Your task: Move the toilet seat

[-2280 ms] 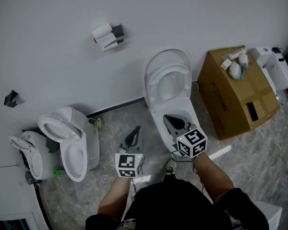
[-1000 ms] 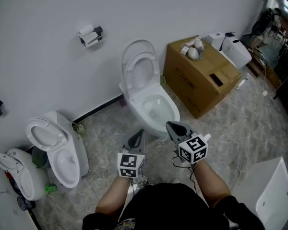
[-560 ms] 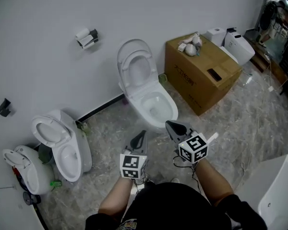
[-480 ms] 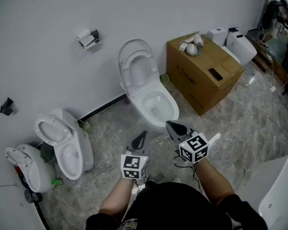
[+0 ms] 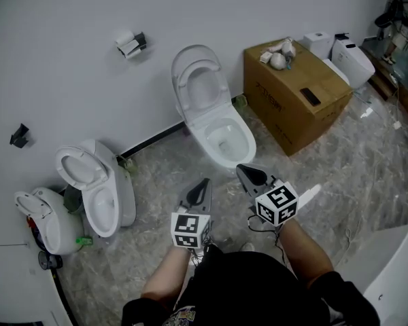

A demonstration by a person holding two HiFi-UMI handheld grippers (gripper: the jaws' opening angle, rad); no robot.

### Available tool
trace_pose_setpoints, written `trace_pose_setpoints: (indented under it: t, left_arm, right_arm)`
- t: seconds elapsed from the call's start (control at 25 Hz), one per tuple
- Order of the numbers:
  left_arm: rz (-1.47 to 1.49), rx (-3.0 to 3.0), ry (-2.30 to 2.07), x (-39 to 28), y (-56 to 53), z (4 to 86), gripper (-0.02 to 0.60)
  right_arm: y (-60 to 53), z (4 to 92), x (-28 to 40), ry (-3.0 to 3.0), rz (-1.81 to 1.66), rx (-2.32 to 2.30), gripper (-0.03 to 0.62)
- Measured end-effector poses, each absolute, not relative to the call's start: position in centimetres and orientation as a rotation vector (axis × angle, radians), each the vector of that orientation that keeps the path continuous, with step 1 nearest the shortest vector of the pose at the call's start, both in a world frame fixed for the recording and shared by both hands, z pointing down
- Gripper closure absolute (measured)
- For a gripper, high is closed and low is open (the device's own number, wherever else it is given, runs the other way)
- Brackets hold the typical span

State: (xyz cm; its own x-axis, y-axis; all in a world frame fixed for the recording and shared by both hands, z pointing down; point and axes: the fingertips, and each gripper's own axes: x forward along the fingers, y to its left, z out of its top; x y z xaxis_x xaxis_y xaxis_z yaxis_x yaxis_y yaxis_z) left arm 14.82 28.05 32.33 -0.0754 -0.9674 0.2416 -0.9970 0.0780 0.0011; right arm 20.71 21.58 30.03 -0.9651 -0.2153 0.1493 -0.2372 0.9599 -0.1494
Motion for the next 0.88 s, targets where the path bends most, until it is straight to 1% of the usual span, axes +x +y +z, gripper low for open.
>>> trace_pose_setpoints:
  t: [0.88]
  left_arm:
    - [0.208,1.937,-2.197,15.6,27.2,33.2,0.569]
  right_arm:
    - [20.5,31.1,22.0,-2.969,0.263,0.301,0.589]
